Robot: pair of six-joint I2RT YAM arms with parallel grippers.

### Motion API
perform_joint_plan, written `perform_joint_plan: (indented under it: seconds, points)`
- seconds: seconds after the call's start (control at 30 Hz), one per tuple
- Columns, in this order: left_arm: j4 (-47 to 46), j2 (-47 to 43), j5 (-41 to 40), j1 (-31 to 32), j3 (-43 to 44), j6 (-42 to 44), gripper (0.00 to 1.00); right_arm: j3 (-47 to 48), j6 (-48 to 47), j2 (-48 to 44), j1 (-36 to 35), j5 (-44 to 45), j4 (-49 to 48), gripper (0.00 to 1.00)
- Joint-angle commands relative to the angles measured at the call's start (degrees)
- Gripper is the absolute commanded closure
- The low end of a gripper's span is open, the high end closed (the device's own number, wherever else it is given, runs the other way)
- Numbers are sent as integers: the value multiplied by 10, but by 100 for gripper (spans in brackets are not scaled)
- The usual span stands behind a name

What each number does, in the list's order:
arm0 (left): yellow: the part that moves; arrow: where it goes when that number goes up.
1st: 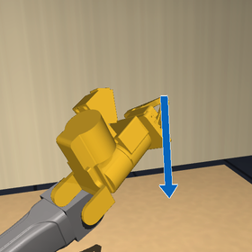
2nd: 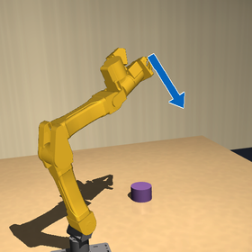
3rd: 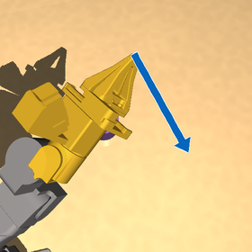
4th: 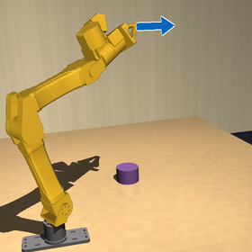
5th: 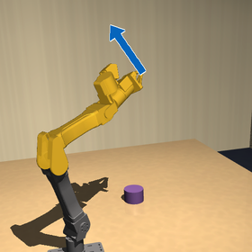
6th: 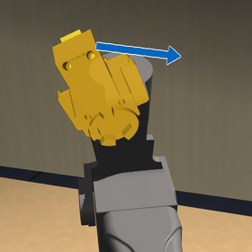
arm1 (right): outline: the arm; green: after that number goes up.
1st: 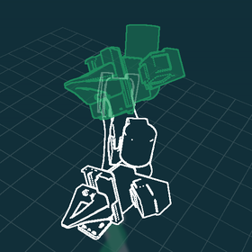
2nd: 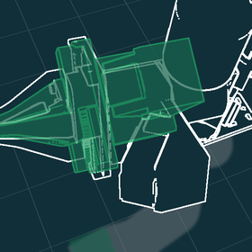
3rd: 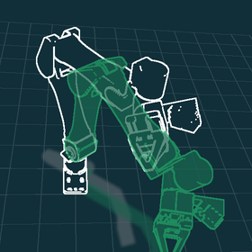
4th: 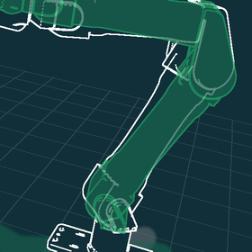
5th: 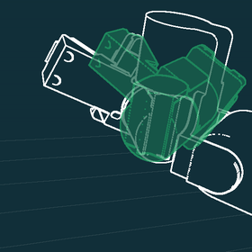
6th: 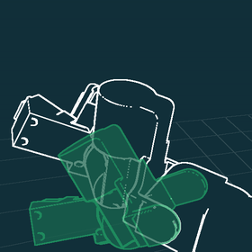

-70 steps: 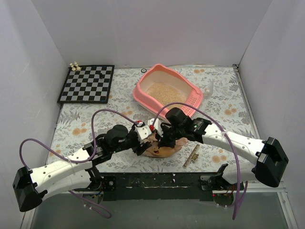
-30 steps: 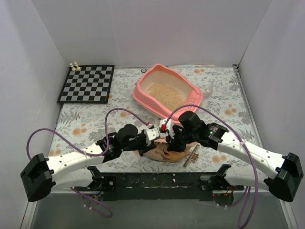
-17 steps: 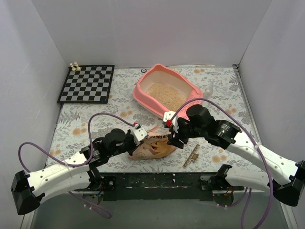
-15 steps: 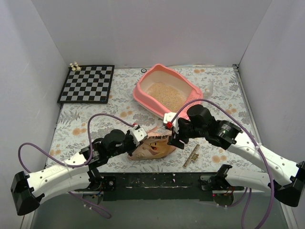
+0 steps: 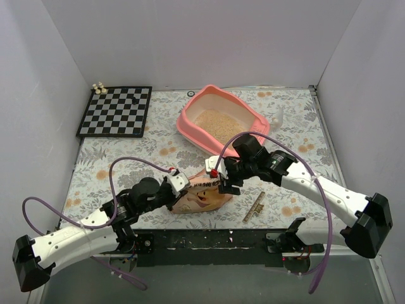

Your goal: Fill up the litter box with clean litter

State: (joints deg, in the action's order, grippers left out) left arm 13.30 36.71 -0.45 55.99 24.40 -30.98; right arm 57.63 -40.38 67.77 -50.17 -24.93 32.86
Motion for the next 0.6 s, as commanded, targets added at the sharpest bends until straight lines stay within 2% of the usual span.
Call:
perform_joint_plan:
  seconds: [0.0, 0.13, 0.23, 0.27, 0.3, 0.33, 0.37, 0.47, 0.57]
  points:
    - [-70, -40, -11, -4, 8, -7, 100, -3, -33, 29, 7, -61, -30, 24]
    - [-75, -51, -17, -4, 4, -7, 100, -45, -8, 60, 8, -104, -54, 26]
    - [-78, -54, -17, -4, 5, -6, 100, -90, 21, 69, 10, -115, -85, 34]
    - [-78, -55, -19, -4, 6, -5, 100, -98, 30, 72, 10, -109, -91, 43]
    - [-78, -55, -21, -4, 8, -3, 100, -102, 35, 76, 14, -103, -90, 58]
    - [-81, -55, -25, -4, 10, 1, 100, -99, 39, 79, 20, -93, -83, 82]
    - [-85, -53, -32, -4, 13, 7, 100, -96, 50, 81, 25, -56, -80, 98]
    - [-96, -38, -63, -4, 39, 35, 100, -74, 81, 67, 37, 28, -71, 99]
    - [-103, -9, -96, -4, 77, 86, 100, -45, 97, 24, 39, 65, -76, 99]
